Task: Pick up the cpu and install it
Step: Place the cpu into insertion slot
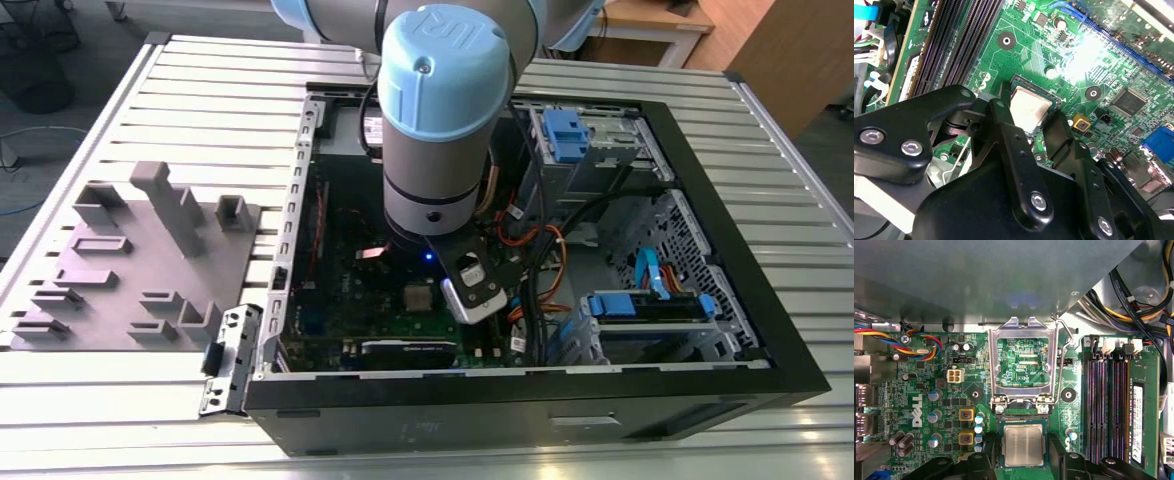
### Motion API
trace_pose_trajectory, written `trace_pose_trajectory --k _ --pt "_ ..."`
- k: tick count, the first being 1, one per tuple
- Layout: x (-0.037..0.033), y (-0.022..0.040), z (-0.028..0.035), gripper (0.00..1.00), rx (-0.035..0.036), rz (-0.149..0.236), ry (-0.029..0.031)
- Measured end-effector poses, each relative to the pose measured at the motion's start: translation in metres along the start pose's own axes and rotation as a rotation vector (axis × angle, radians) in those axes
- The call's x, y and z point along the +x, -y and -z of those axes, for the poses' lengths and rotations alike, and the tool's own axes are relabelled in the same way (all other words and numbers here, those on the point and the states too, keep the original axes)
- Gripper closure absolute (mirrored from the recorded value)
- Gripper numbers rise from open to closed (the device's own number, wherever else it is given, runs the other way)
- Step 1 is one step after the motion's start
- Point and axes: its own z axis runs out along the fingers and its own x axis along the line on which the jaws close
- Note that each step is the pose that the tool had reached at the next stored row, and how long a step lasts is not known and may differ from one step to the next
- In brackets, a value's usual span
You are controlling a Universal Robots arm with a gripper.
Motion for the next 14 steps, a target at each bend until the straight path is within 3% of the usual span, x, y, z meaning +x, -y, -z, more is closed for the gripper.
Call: trace_pose_trajectory --k 14 --pt "-0.0001 -0.0001 0.0042 0.49 0.0001 0.0 0.0"
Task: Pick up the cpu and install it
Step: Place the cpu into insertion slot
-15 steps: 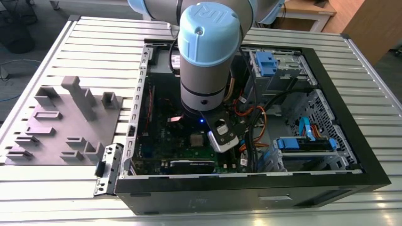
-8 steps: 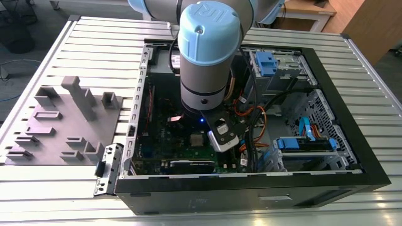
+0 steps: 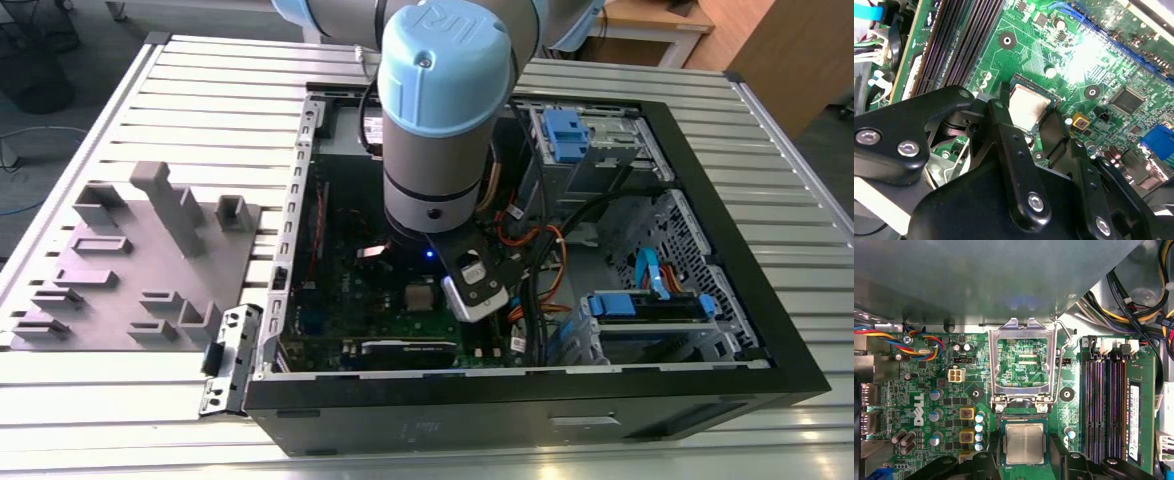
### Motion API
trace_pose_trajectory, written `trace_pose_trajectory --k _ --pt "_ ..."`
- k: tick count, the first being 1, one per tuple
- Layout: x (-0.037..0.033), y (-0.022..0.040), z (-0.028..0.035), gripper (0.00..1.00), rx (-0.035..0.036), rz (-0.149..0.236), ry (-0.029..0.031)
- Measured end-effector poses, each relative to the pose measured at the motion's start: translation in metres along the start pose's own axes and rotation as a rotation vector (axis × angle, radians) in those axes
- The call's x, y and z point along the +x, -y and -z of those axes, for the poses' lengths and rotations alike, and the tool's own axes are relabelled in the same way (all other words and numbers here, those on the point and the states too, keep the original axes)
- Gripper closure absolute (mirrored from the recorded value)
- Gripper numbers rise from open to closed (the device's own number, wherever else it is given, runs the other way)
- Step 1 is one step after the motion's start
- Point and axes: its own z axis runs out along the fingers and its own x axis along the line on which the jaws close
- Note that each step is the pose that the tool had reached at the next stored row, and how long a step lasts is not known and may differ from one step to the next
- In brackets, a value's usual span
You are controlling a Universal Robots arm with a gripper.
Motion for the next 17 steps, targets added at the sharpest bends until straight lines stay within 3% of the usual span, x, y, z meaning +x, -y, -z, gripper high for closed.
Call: trace_pose_trajectory --k 7,17 --pt "0.0002 0.0001 -0.0045 0.49 0.0006 0.0 -0.0003" --pt "0.0002 0.0001 -0.0052 0.52 0.0001 0.0 0.0"
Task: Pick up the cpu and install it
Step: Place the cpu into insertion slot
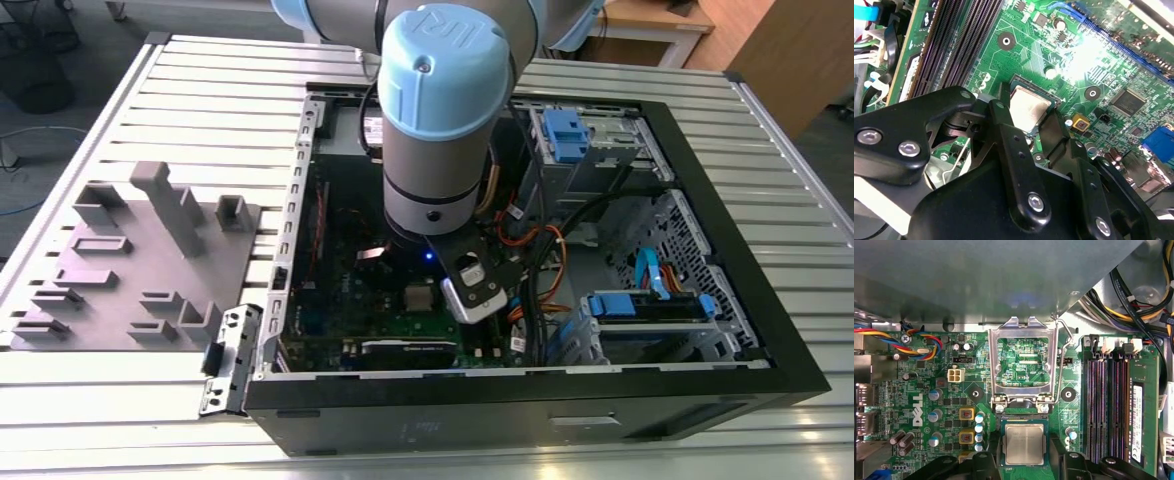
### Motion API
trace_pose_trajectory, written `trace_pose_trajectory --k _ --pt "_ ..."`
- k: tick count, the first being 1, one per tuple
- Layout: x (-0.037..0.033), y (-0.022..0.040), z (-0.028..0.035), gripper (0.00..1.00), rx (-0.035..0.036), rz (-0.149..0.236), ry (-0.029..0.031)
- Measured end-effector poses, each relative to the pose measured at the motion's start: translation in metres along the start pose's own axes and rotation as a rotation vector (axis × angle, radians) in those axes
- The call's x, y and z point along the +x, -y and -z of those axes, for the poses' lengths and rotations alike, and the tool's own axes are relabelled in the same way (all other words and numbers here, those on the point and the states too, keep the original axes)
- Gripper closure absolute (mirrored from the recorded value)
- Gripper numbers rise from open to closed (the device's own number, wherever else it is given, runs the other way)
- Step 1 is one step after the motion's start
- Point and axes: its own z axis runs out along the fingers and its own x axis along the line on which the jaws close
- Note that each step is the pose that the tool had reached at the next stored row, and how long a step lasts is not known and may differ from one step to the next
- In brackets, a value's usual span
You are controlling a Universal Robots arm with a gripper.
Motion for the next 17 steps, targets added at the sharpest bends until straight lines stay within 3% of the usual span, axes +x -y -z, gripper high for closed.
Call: trace_pose_trajectory --k 11,17 --pt "0.0 0.0 -0.0002 0.52 0.0001 0.0 -0.0001" --pt "-0.0002 -0.0002 0.0051 0.52 -0.0004 0.0 -0.0006"
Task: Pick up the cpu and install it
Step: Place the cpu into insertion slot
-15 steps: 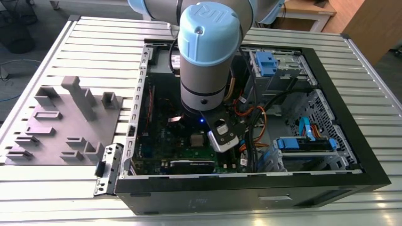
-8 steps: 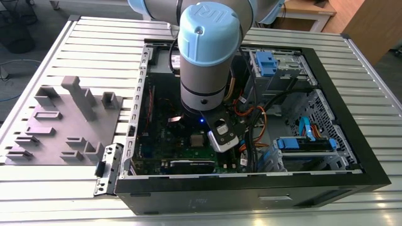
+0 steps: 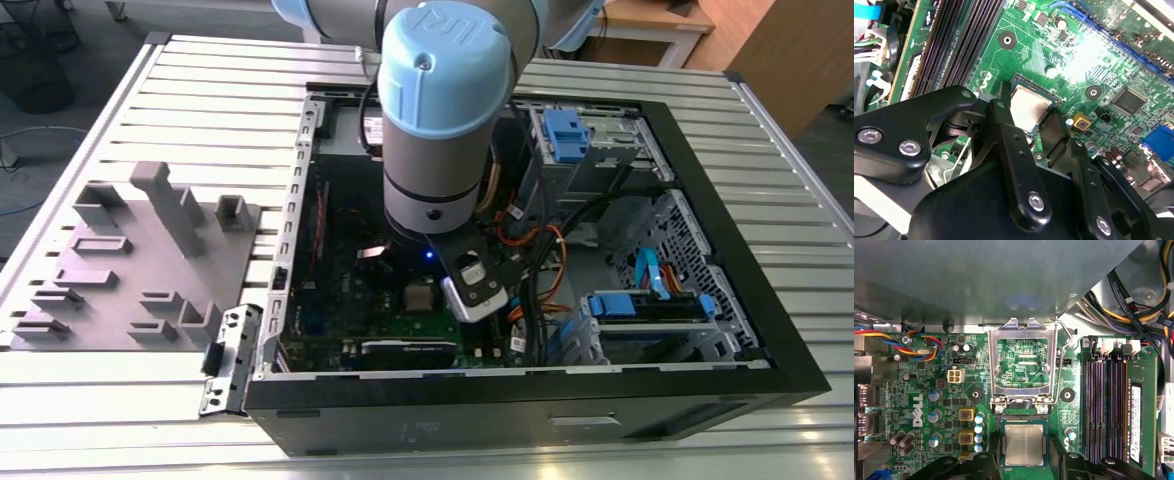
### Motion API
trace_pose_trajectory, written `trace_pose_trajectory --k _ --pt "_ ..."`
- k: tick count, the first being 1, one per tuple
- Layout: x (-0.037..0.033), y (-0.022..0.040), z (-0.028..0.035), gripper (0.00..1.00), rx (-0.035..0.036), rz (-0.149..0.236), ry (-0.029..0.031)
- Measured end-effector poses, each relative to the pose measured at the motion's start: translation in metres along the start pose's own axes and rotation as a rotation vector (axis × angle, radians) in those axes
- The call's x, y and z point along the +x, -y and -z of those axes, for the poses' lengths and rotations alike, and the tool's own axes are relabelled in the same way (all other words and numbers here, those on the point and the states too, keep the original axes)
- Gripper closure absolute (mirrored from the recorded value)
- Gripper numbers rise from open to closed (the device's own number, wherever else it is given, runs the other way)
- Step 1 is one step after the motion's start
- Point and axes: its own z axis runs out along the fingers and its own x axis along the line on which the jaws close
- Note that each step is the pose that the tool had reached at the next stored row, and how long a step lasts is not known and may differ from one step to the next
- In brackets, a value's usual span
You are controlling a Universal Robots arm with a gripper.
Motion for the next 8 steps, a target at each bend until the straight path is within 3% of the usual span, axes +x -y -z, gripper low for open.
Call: trace_pose_trajectory --k 8 --pt "0.0 0.0 0.0016 0.52 -0.0002 0.0 -0.0002"
